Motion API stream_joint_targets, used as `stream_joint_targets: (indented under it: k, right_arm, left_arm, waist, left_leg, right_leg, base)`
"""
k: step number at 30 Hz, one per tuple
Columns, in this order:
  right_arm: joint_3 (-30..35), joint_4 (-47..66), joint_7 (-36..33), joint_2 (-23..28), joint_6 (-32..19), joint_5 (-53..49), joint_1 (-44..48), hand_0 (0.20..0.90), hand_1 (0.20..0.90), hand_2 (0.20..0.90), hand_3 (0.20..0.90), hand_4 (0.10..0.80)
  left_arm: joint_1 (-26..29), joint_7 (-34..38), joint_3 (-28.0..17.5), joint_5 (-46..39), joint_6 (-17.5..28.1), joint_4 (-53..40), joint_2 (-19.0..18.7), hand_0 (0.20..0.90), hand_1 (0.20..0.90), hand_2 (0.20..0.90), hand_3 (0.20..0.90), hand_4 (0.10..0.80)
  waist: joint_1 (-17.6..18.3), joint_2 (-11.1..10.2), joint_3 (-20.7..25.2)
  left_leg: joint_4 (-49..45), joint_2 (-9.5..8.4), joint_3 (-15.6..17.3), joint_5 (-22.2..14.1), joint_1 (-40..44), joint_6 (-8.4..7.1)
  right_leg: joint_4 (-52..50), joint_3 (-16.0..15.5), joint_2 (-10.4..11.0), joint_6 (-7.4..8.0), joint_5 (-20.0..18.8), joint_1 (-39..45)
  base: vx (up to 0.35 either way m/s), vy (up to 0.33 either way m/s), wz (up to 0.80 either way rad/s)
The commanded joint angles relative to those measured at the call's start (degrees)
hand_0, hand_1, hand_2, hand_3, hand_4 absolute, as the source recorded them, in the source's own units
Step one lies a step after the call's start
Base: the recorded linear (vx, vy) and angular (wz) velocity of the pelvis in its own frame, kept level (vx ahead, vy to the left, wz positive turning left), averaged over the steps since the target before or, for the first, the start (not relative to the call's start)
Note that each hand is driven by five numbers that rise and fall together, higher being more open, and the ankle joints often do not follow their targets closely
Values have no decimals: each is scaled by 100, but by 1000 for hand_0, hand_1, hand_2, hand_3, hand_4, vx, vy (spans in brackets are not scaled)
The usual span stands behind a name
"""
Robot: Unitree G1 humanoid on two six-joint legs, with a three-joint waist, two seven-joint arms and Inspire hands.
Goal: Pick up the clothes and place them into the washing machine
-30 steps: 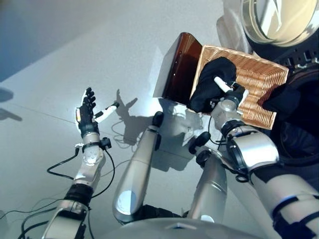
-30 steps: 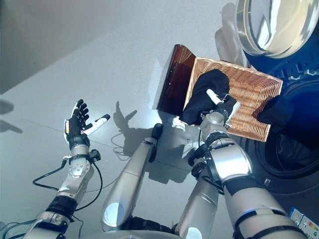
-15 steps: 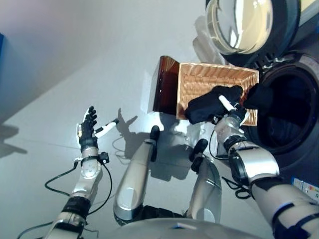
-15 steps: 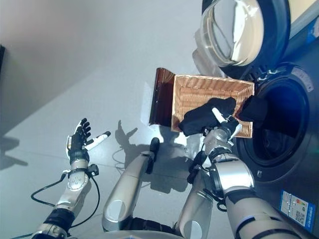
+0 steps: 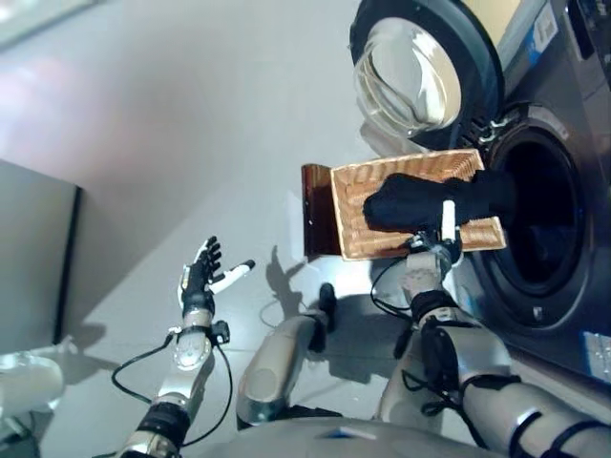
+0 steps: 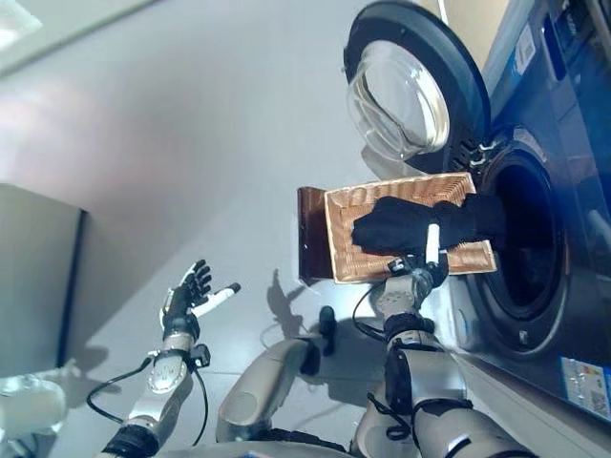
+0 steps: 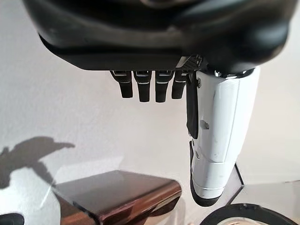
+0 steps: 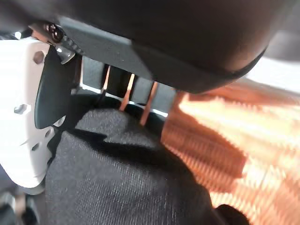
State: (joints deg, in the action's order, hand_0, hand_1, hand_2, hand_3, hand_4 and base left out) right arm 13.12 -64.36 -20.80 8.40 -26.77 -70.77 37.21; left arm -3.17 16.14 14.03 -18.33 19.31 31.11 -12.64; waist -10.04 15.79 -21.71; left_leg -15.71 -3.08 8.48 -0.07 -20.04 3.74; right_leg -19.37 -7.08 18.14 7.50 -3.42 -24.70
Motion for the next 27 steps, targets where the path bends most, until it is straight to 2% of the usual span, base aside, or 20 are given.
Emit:
stream_joint_targets:
  k: [1,3,8,12,14,17,19,20,21,22,24,27]
  right_arm:
    - [82,685,517,112,-614,-141,-156,200,200,200,200,300]
    - [333,754,448,64,-832,-204,-223,200,200,200,200,300]
    - [528,794,199,202,-965,-33,-207,200,200,200,200,300]
    - [698,1004,-38,594,-1042,217,-6,200,200,200,200,300]
    - [789,1154,-270,966,-1098,482,177,200,200,200,200,300]
    - [767,1202,-616,1835,-1028,900,792,200,200,200,200,300]
    - [314,1323,-746,2879,-960,1144,1591,200,200,200,200,300]
    - [135,1345,-847,3125,-964,1220,1895,378,378,378,378,427]
    - [10,1366,-918,3450,-941,1278,2217,900,900,900,900,800]
    - [-131,1361,-957,3661,-950,1271,2477,900,900,900,900,800]
    - [-312,1274,-942,3706,-912,1215,2600,900,900,900,900,800]
    - [-392,1043,-957,3354,-700,1348,2291,900,900,900,900,800]
  left_arm:
    - [-116,45,70,-43,474,-50,-200,900,900,900,900,800]
    - [-167,-5,216,-37,486,11,-171,900,900,900,900,800]
    - [-268,-46,383,11,493,43,-163,900,900,900,900,800]
    - [-312,-72,438,-6,487,78,-182,900,900,900,900,800]
    - [-347,-89,439,-29,504,41,-215,900,900,900,900,800]
    - [-341,-111,434,-75,555,7,-301,900,900,900,900,800]
    - [-398,-122,434,-191,599,-56,-439,900,900,900,900,800]
    - [-424,-103,443,-228,608,-64,-460,900,900,900,900,800]
    - [-435,-72,467,-222,611,-55,-496,900,900,900,900,800]
    - [-447,-84,509,-277,621,-94,-486,900,900,900,900,800]
    - [-401,-44,509,-321,585,-69,-450,900,900,900,900,800]
    - [-345,17,491,-375,571,4,-344,900,900,900,900,800]
  waist:
    - [-40,121,413]
    - [14,294,474]
    - [50,514,561]
    - [91,687,656]
    - [107,763,698]
    - [99,856,762]
    - [85,898,848]
    - [86,901,868]
    - [116,910,860]
    - [113,918,856]
    - [123,947,860]
    - [188,992,854]
  left_leg:
    - [-16,-63,-145,72,-675,-378]
    - [15,-102,-151,79,-665,-381]
    - [63,-137,-145,91,-615,-392]
    - [136,-177,-140,91,-532,-402]
    - [154,-188,-132,86,-503,-409]
    - [160,-204,-99,73,-479,-415]
    - [234,-216,-25,80,-459,-415]
    - [254,-209,15,84,-471,-411]
    - [264,-207,51,99,-488,-421]
    - [274,-207,82,104,-510,-419]
    - [294,-189,135,116,-530,-421]
    - [352,-172,236,142,-555,-426]
  right_leg:
    - [-165,-38,-50,-199,545,-19]
    - [-175,3,-29,-183,578,-11]
    - [-195,36,-15,-177,621,17]
    - [-187,84,3,-164,645,36]
    - [-187,119,10,-158,654,35]
    - [-194,195,14,-151,653,-3]
    - [-153,284,5,-136,612,-110]
    - [-160,334,-9,-132,598,-175]
    - [-162,395,-30,-133,587,-256]
    - [-168,452,-49,-143,582,-314]
    - [-211,527,-73,-150,571,-422]
    - [-243,618,-98,-157,543,-536]
  base:
    - [14,32,1]
    - [16,40,-1]
    - [14,20,3]
    - [34,24,-5]
    - [21,2,3]
    - [3,5,-1]
    - [7,48,-8]
    - [4,67,-13]
    - [12,44,-21]
    - [10,36,-29]
    - [19,13,-26]
    - [21,2,-12]
